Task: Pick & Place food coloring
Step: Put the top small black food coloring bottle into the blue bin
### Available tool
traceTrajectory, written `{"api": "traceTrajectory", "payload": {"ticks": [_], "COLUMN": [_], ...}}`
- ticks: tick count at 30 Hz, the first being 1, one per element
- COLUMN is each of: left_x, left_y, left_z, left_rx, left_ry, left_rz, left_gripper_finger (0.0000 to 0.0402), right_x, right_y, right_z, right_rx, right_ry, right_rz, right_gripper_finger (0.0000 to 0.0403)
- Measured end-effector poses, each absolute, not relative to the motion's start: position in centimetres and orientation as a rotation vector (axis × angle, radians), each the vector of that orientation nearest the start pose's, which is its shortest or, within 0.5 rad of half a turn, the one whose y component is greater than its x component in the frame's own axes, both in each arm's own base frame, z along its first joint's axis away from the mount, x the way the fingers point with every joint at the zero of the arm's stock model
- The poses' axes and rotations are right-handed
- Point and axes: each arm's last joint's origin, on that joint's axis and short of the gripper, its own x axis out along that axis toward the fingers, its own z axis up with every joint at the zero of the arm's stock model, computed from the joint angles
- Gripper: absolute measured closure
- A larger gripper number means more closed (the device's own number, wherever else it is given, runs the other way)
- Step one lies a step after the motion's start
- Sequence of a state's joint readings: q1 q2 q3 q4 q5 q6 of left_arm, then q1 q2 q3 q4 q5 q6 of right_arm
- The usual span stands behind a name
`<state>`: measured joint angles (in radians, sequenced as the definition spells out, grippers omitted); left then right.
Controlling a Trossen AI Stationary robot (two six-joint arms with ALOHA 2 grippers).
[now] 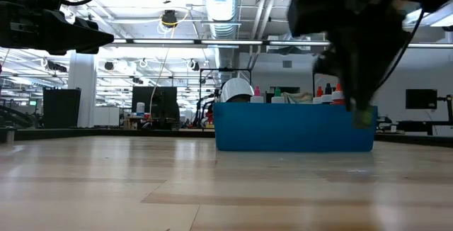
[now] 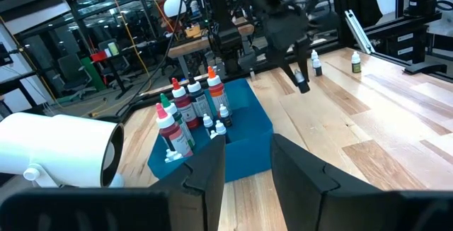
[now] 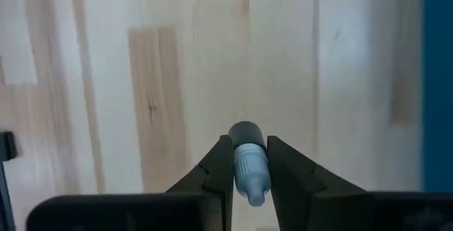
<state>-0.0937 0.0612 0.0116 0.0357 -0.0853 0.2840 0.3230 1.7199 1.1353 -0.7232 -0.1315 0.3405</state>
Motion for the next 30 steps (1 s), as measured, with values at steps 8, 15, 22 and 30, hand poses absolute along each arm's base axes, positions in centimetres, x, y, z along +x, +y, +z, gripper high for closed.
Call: {"api": "traceTrajectory", "payload": {"ticks": [8, 15, 22, 30], "left_x": [10.1, 10.1, 10.1, 10.1], "left_y": [-0.7, -0.7, -0.7, -0.7], "left_z": [16.6, 16.6, 16.6, 16.6], "left_rx": [0.285, 0.285, 0.285, 0.285], "left_ry": [0.013, 0.013, 0.012, 0.013], "left_rz": [-0.010, -0.010, -0.011, -0.010], "left_gripper_finger": [0.0297, 0.0297, 0.0297, 0.0297], "right_x": [32.6, 34.1, 34.8, 33.7], "right_y": [8.5, 6.0, 3.1, 1.3], "right_z": [21.0, 22.6, 23.4, 22.9], "right_rx": [-0.013, -0.161, -0.224, -0.216], "right_ry": [1.224, 1.136, 1.119, 1.266], "right_rz": [0.192, 0.119, 0.053, 0.028], "right_gripper_finger": [0.0346, 0.0346, 0.0346, 0.0346]}}
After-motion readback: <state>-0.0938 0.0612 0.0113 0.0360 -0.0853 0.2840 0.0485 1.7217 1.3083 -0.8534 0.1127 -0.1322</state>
